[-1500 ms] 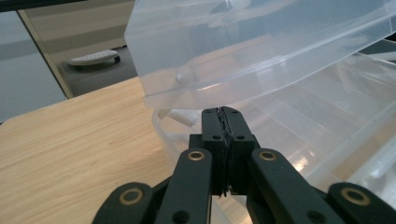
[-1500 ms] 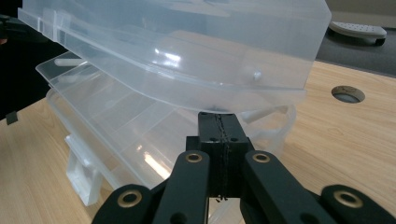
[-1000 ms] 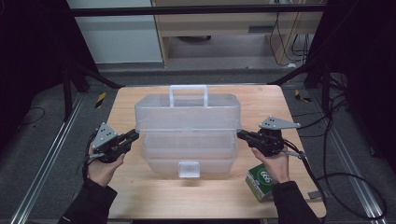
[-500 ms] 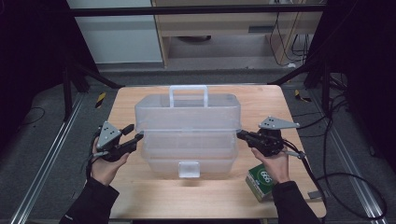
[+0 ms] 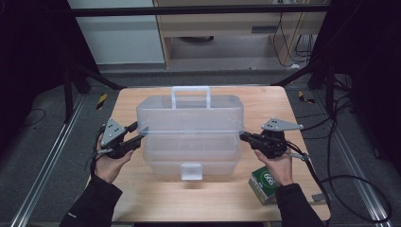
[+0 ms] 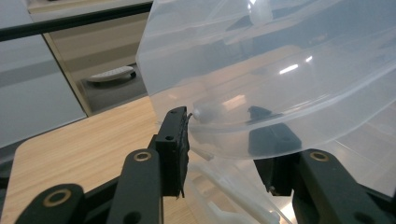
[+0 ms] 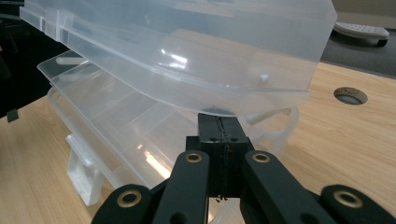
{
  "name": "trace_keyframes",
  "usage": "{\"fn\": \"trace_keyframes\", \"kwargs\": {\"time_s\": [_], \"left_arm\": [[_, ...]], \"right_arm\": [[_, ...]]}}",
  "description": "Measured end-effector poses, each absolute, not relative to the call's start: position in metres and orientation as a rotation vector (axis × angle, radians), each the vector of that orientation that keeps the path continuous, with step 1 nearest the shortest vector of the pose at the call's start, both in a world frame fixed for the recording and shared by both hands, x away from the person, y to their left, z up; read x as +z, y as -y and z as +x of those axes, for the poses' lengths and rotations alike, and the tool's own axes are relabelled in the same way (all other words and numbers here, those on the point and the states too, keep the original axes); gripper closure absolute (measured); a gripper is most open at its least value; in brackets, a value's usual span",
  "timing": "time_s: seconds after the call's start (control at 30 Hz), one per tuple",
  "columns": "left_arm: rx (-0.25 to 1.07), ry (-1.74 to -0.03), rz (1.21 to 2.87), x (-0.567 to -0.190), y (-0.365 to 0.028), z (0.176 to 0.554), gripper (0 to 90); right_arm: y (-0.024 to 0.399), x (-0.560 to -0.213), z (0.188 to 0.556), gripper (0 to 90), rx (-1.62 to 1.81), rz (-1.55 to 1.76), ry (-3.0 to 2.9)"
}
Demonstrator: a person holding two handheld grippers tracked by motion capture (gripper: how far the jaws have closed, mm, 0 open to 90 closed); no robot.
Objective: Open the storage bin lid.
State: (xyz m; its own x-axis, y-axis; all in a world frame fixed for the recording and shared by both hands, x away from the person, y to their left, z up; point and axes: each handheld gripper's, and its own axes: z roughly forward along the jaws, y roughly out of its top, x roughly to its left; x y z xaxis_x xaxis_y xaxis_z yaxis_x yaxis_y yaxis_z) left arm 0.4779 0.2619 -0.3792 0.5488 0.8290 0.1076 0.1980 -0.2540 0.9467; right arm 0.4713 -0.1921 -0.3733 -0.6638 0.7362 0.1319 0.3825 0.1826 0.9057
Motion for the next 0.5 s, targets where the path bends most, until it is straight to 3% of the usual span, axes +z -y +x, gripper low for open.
{"fn": "trace_keyframes", "kwargs": {"time_s": [0.23, 0.5], "left_arm": [[0.795, -0.851, 1.772, -0.378, -0.2611, 0.4762, 60.0], [0.79, -0.868, 1.772, -0.3774, -0.261, 0.4756, 60.6]], "right_arm": [[0.1911, -0.374, 0.4711, 89.6, 1.474, 1.065, -2.134], [0.1944, -0.3816, 0.4744, 76.8, 1.389, 1.116, -2.16]]}}
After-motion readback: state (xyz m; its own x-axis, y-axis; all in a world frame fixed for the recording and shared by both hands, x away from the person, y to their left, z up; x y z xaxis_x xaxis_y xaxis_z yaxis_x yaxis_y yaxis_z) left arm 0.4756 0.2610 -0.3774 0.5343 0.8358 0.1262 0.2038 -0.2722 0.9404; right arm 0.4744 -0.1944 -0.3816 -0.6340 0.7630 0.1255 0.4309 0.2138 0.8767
